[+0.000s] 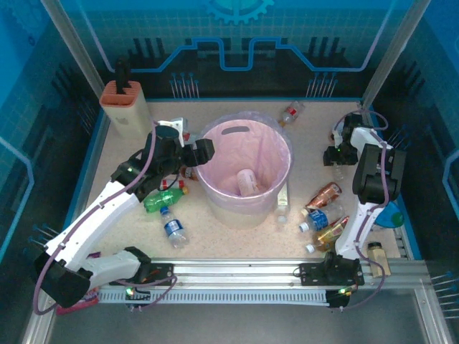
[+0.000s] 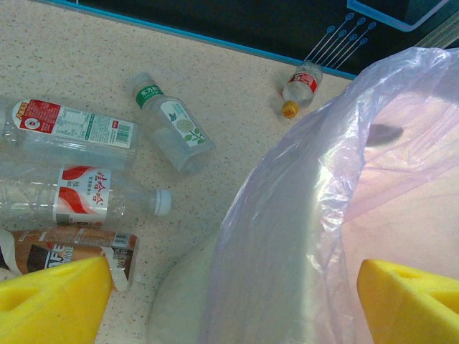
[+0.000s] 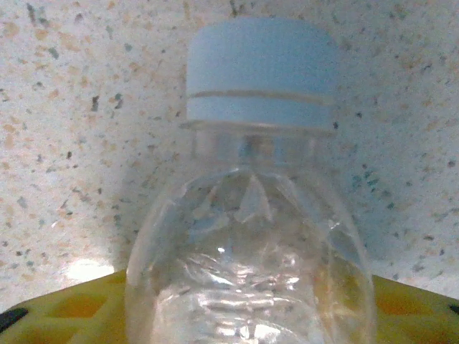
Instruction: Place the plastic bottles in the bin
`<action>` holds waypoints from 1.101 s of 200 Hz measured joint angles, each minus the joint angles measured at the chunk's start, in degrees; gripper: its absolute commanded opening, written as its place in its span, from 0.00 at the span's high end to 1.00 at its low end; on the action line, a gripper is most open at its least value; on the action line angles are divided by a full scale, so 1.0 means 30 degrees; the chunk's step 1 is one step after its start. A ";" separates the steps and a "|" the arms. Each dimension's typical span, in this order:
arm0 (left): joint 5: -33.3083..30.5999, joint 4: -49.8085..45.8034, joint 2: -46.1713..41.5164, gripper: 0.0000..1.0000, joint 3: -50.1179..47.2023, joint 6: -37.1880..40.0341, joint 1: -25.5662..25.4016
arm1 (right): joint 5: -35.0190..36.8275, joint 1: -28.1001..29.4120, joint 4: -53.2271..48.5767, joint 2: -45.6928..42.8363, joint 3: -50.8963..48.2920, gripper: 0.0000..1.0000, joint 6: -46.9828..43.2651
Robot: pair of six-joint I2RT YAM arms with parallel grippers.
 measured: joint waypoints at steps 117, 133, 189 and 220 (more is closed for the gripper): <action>0.0160 0.0087 0.0328 0.11 0.0022 0.0000 0.0000 | -0.5115 0.3228 -0.5005 -0.8699 0.6011 0.48 0.3432; 0.0313 0.0211 0.0503 0.12 0.0095 0.0000 0.0000 | -0.5829 0.5209 -0.5515 -0.9362 0.7708 0.48 0.3679; 0.0517 0.0532 0.0750 0.12 0.0131 -0.0015 0.0000 | -0.4903 1.2750 -0.7045 -0.9821 1.0586 0.48 0.4073; 0.0510 0.0525 0.0750 0.12 0.0138 -0.0007 0.0000 | -0.2922 1.6203 -0.8007 -0.9428 1.0069 0.48 0.4269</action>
